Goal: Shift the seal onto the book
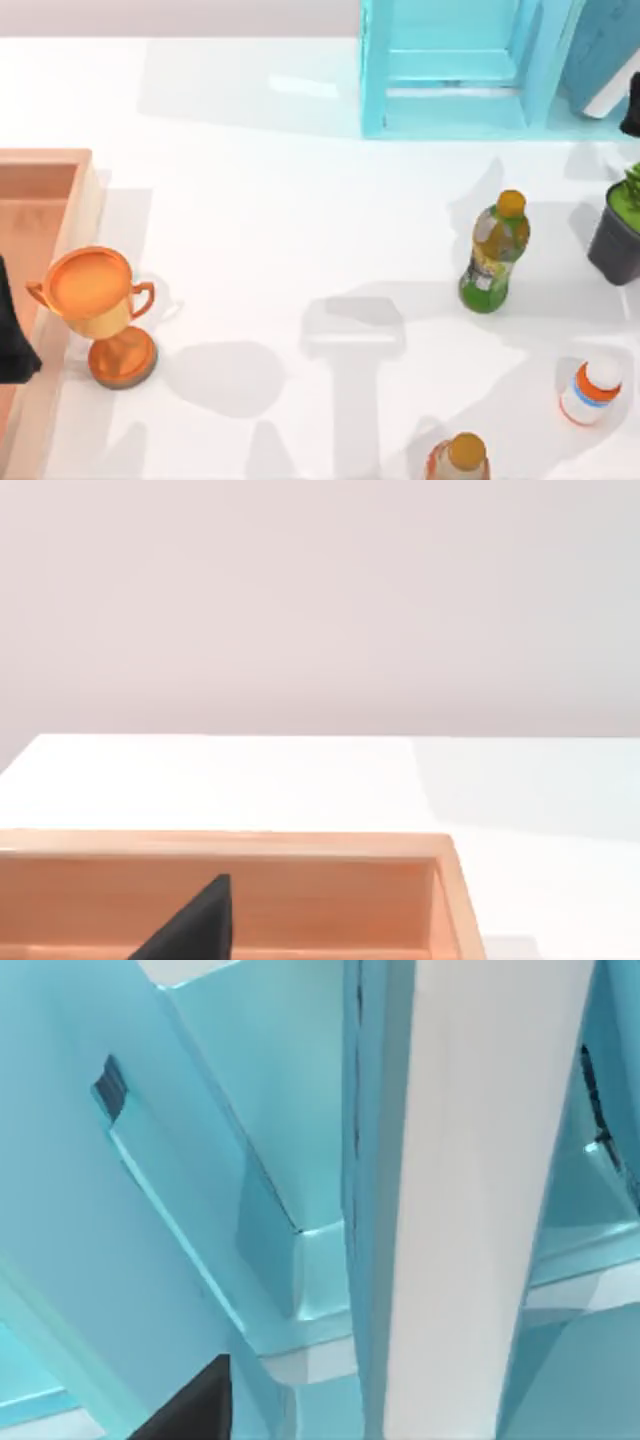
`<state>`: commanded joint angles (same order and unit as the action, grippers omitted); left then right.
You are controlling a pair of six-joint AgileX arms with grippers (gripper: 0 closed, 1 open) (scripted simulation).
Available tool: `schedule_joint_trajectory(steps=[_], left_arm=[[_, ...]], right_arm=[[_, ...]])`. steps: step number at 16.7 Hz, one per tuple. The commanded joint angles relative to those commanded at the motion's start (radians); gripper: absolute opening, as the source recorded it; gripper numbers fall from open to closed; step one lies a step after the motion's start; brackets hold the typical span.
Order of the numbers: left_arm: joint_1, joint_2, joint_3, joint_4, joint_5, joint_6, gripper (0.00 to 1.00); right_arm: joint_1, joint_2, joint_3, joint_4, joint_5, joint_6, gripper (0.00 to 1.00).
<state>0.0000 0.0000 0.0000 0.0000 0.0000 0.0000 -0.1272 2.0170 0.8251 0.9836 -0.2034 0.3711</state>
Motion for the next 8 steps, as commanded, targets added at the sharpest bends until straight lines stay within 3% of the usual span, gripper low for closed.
schedule_joint_trajectory(steps=[8], left_arm=[[0.0, 0.0, 0.0, 0.0, 0.0, 0.0, 1.0]], right_arm=[[-0.002, -0.004, 0.052, -0.055, -0.001, -0.002, 1.0]])
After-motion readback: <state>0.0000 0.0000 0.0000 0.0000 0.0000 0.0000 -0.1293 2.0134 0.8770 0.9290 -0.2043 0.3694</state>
